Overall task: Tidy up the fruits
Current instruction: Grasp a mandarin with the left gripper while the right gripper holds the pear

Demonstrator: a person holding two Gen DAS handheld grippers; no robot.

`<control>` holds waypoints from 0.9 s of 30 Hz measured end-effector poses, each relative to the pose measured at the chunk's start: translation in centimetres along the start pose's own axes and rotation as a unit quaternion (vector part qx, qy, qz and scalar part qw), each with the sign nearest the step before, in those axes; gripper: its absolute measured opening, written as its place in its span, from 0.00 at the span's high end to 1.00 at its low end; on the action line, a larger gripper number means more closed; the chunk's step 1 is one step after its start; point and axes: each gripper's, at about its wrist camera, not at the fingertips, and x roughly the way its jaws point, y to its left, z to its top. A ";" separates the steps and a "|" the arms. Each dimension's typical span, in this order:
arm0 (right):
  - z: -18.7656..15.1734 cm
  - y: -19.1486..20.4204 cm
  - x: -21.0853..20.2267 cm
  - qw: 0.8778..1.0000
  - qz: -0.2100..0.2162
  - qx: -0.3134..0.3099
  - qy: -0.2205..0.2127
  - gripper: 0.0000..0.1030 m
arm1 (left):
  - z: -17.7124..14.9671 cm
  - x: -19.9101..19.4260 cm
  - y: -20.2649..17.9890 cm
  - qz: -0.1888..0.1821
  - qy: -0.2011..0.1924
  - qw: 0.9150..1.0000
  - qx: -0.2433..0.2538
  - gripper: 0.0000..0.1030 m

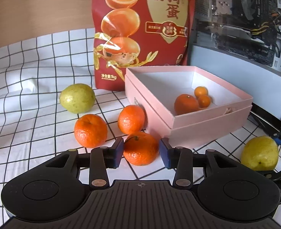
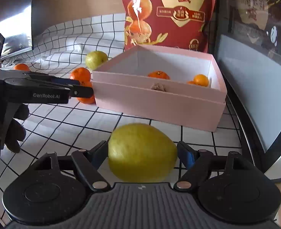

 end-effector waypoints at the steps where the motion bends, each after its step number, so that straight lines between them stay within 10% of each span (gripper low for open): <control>1: 0.0 -0.1 0.1 1.000 -0.001 0.004 0.004 0.23 | 0.0 0.2 0.3 -0.002 0.004 1.000 -0.005 0.50; 27: 0.2 -1.0 0.3 0.999 0.003 0.035 0.012 0.18 | -1.7 -3.8 0.2 -0.042 0.005 0.998 -0.047 0.55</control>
